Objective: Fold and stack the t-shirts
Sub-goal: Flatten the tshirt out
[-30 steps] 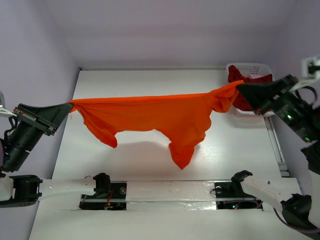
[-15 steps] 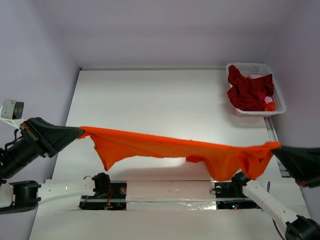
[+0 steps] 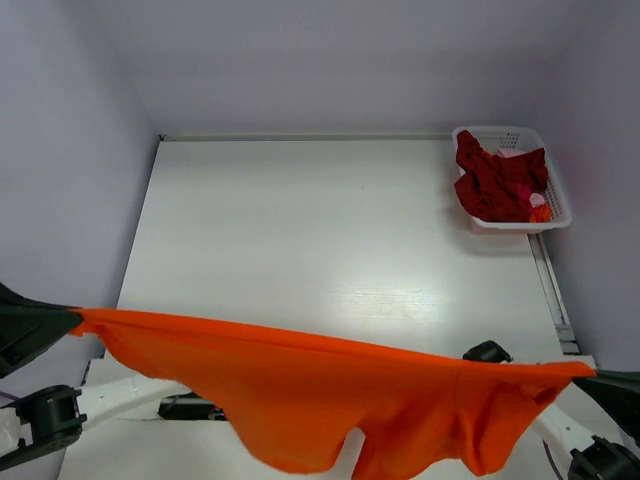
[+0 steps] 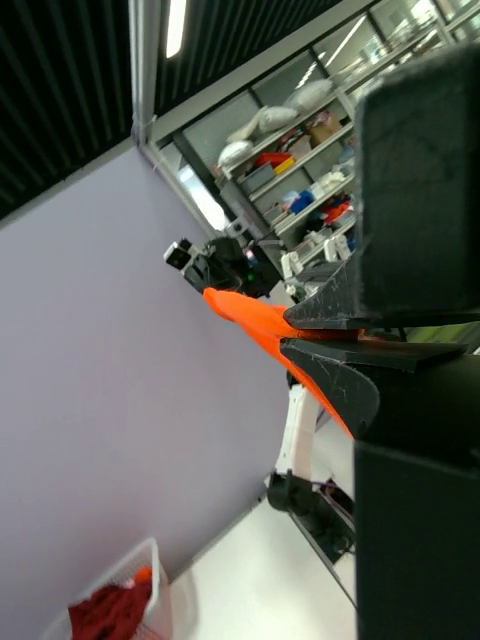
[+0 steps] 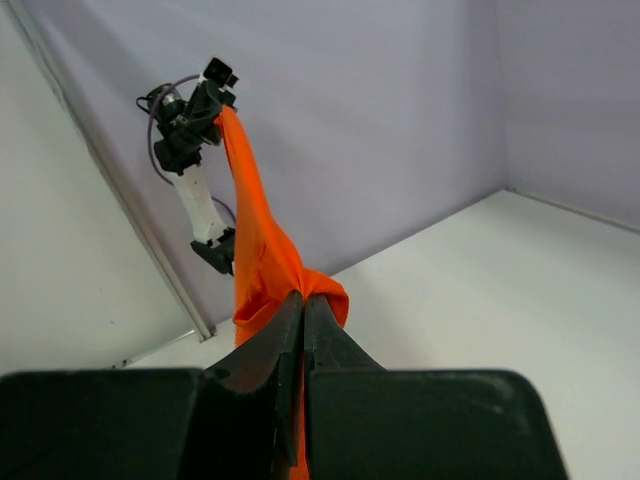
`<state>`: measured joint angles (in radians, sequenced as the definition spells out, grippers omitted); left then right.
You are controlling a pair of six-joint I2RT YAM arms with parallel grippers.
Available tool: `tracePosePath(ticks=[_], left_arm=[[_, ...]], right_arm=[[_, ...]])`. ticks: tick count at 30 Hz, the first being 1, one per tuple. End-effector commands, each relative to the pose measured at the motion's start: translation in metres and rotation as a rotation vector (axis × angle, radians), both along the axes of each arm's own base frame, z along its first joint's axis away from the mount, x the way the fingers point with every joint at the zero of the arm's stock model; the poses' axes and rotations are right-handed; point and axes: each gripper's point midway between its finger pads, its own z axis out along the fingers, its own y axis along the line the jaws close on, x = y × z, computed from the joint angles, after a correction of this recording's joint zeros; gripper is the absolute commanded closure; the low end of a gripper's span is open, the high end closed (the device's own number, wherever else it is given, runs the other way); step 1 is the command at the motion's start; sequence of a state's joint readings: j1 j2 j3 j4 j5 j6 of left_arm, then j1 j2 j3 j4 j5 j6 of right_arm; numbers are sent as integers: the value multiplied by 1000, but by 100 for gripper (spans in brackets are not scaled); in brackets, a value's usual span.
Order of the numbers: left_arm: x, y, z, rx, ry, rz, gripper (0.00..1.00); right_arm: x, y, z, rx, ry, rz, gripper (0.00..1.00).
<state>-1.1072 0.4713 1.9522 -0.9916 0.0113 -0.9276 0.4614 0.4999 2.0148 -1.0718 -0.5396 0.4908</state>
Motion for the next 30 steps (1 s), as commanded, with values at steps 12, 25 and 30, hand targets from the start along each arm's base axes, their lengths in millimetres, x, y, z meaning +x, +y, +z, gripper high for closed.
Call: tracePosePath(ticks=[12,25,30], left_arm=[[147,-73,-84,287,389,434,100],[186,-39,-106,273,308,604,100],[185,-59,-79,356,181,639,100]], right_arm=[[215,49,-42,-42,277,-317,100],[326,100,-67,-135,329,-357,100],[321,103,-44,-94,296,-327,100]])
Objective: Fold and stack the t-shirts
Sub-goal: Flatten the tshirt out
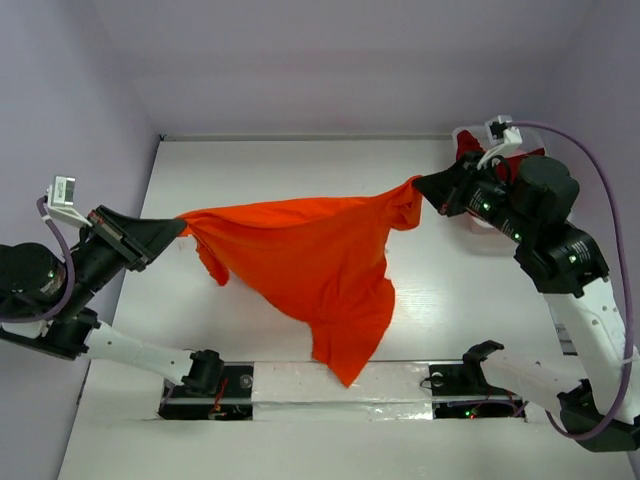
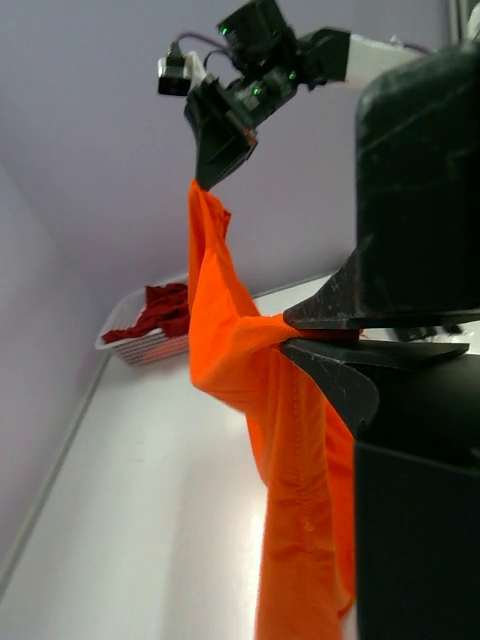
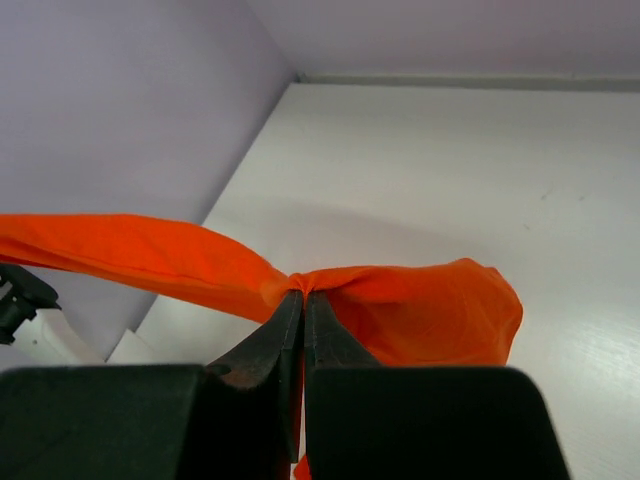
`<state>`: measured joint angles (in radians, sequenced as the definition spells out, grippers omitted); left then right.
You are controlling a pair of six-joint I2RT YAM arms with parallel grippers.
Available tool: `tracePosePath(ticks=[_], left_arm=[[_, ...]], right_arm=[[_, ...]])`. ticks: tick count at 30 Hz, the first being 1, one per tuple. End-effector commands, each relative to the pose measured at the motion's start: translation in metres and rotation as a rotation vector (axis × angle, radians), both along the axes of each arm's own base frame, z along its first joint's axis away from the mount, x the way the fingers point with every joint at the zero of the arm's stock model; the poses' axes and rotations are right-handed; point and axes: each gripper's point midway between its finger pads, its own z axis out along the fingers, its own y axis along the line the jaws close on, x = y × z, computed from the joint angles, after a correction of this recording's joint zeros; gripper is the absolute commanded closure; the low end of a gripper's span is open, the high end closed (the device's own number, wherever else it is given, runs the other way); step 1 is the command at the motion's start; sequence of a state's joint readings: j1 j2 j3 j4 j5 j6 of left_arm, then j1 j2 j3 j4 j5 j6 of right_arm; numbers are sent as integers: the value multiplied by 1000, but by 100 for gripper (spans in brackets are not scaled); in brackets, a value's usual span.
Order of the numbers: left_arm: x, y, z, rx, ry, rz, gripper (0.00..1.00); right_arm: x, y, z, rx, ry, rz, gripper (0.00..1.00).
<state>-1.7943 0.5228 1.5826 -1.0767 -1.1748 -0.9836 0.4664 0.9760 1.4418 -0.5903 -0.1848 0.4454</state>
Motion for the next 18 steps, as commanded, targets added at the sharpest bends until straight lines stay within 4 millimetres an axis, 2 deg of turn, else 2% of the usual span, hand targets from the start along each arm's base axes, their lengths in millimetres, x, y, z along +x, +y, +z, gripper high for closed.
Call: tracePosePath(ticks=[1,3,4,7,8,9,10,11,12,13,14,15,16,17,18], left_arm=[[11,-12,37,34,-60,142,100],[15,-9,48,76,-85,183,100],[14,-18,51,117,-103,199,100],[19,-14,65,187,-142,280,100],[20,-13,76,120,-111,305,100],[22,-8,76,236,-155,322,100],[21,-11,63,315,-176,337,100],[21,-7,77,101,-35,359,100],[20,-5,73,87,-11,343,100],[18,-10,44,404,-146,301,100],[18,-8,44,284,-91,290,100],[17,-11,42,350,-118,288,100],[15,-17,51,266,-79,304,100],[13,-27,50,438,-160,316,100],[15,-22,65,389,-140,328,100]], right_arm=[[-18,-4,76,107,-218,22,100],[-20,-6,79,105,-222,16,100],[-21,-7,80,104,-225,15,100],[-27,-11,84,106,-236,10,100],[-28,-12,84,102,-236,8,100],[-28,-13,83,100,-235,4,100],[-31,-15,87,101,-244,1,100],[-32,-16,87,98,-248,1,100],[-33,-18,87,94,-246,-4,100],[-35,-19,89,95,-252,-9,100],[-35,-21,90,92,-256,-12,100],[-36,-21,90,92,-258,-15,100],[-36,-22,91,91,-261,-15,100],[-36,-21,91,89,-262,-12,100],[-35,-20,92,90,-262,-9,100]])
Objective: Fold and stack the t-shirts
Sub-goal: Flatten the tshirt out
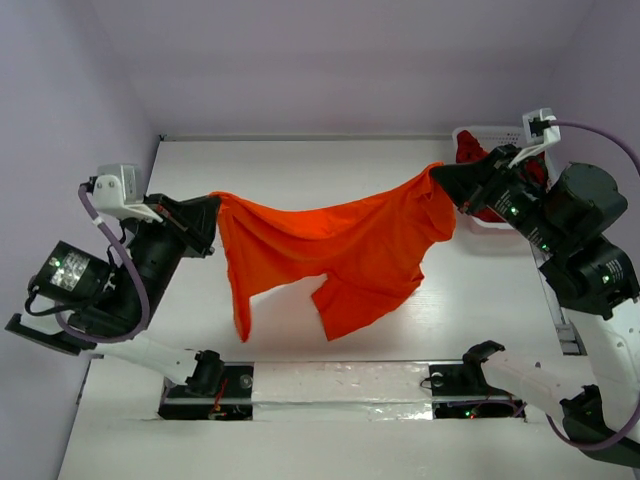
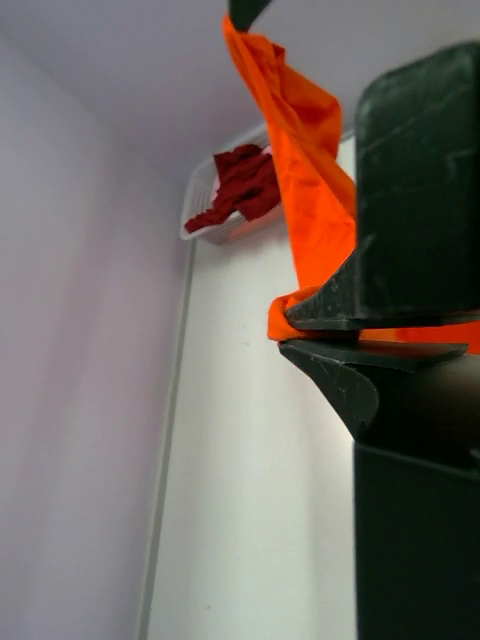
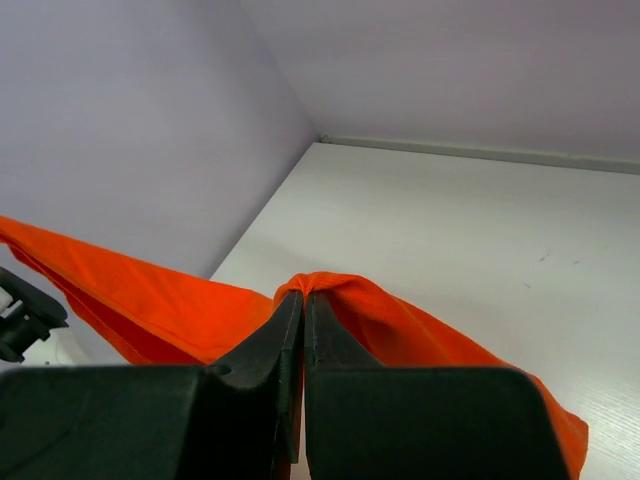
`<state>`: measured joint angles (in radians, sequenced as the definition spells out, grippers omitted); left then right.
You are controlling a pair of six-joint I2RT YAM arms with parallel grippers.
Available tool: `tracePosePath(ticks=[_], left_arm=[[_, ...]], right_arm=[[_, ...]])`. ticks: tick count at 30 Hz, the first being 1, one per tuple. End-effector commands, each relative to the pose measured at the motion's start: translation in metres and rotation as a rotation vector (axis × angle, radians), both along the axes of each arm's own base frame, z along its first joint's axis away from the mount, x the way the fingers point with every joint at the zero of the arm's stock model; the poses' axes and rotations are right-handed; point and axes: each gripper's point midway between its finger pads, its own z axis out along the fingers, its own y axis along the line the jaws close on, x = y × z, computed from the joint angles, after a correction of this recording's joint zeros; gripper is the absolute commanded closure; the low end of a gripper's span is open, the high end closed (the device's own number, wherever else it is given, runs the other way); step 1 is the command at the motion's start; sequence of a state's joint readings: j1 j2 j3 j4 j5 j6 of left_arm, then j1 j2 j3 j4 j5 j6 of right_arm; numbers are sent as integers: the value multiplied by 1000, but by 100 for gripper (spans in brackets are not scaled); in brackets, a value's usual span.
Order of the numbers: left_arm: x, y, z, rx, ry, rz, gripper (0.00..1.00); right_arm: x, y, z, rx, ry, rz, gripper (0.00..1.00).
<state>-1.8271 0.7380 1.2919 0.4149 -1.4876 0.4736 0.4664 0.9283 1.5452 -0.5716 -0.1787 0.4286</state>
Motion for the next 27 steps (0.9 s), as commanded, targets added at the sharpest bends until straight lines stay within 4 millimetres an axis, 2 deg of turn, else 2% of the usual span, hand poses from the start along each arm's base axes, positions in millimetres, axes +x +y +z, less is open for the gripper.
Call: tracePosePath(ticks=[1,9,13,15,18,19,20,21,22,23,25,27], left_arm=[[4,25,16,-30,108,76,100],[0,6,35,-29,54,28,100],[-7,-24,35,46,18,23,100],[-8,-31,42,32,-3,10,100],[-15,-56,49,100,-64,-25,100],[-14,-68,66,-22,-42,-28,100],[-14,-87,62,115,-110,-74,100],[-9,-98,62,138,-118,-93,100],[-1,-117,81,93,-114,-120,100],[21,-130,69,116,-80,-158,100],[37,-139,66,127,-64,-147,100],[43,-134,77,75,-102,-155,100]], right_arm=[[-10,-5,31,26,-98,-1,100],[-15,-5,35,38,-111,13,100],[-18,-7,36,39,-115,8,100],[-19,-8,37,41,-119,10,100],[-21,-8,37,42,-121,10,100],[-22,-9,38,41,-123,9,100],[-23,-9,39,41,-127,9,100],[-24,-10,40,42,-128,9,100],[-24,-11,40,41,-129,8,100],[-25,-11,40,41,-129,8,100],[-29,-13,42,43,-137,7,100],[-31,-15,42,38,-139,1,100]])
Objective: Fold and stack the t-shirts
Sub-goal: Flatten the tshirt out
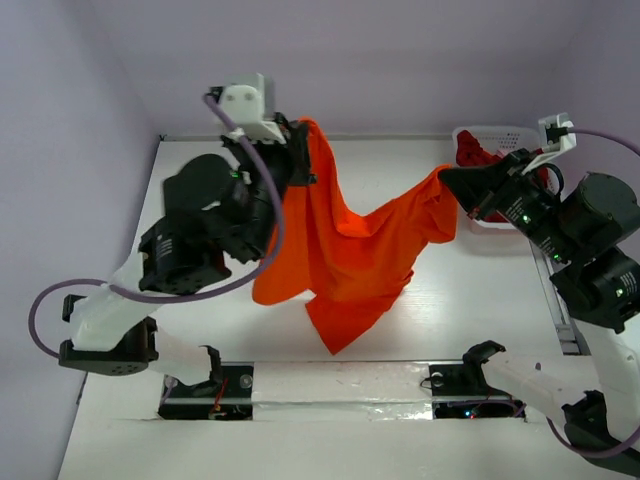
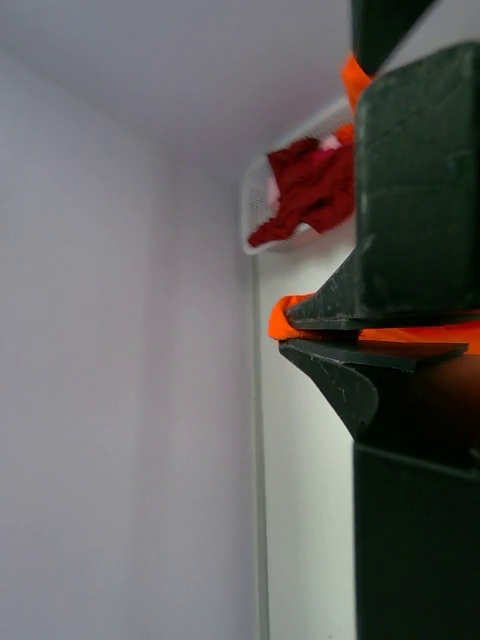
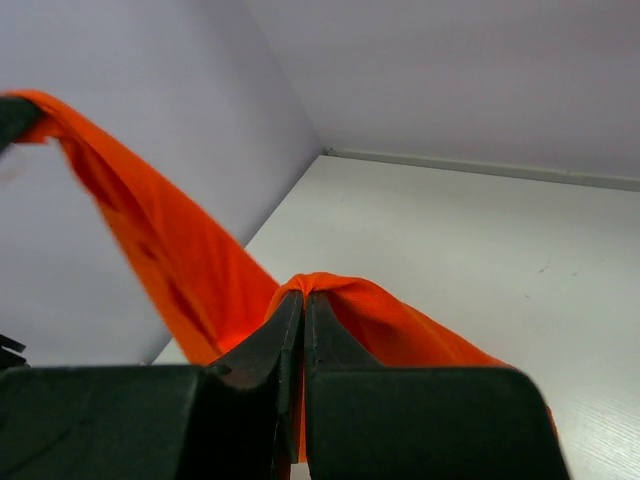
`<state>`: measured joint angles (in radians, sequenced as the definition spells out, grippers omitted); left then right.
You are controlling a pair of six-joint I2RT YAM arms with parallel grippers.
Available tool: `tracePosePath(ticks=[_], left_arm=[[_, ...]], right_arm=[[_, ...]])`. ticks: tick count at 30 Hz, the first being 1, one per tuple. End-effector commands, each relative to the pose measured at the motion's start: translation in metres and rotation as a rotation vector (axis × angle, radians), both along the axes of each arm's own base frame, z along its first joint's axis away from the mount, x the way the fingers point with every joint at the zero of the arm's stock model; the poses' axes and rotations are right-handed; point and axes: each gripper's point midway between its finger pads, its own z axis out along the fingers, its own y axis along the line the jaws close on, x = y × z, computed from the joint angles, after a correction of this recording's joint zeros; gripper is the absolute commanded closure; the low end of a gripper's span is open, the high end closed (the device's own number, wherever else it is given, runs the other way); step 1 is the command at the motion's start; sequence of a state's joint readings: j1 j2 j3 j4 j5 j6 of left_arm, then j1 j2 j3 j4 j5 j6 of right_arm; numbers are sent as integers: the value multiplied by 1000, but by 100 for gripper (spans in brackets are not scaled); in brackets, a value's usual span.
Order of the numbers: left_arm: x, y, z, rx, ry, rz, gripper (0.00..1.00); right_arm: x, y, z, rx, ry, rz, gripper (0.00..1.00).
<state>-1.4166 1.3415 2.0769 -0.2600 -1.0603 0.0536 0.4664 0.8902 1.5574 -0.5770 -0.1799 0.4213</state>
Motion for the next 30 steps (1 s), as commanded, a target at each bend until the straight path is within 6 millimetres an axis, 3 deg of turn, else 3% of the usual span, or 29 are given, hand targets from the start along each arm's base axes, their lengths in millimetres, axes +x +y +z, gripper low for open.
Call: tracePosePath(ticks=[1,4,5,6,8,9,10,12,17,20,23,25,27,30], left_arm=[[0,-4,-21,-4,42,-152,100],[19,24,-24,-24,39,-74,100],[26,23,-32,2,49,-89,100],[46,37,-41,3,67,-24,100],[66,36,-69,54,114,-43,100],[76,43,-76,57,122,-27,100],[99,64,-100,83,163,44,100],[103,76,-105,67,157,24,100],[98,103,-115,52,188,110,100],[86,115,-122,63,217,131,100],[72,120,-136,51,246,115,100],[68,121,-155,47,281,113,100],[57,131,-160,34,281,125,100],[45,141,-171,41,310,141,100]], right_arm=[[-18,-9,29,24,-96,-2,100],[-18,-10,28,10,-95,-4,100],[-18,-10,28,6,-96,-2,100],[-18,-9,27,4,-94,1,100],[-16,-9,28,0,-93,-3,100],[-15,-9,27,-3,-90,-6,100],[-16,-9,28,-3,-90,-6,100],[-18,-11,29,-1,-87,-9,100],[-26,-19,23,-20,-69,-25,100],[-31,-30,9,-51,-32,-66,100],[-31,-47,-19,-99,51,-150,100],[-42,-57,-29,-108,61,-172,100],[-47,-67,-44,-131,82,-207,100],[-66,-88,-45,-135,75,-263,100]])
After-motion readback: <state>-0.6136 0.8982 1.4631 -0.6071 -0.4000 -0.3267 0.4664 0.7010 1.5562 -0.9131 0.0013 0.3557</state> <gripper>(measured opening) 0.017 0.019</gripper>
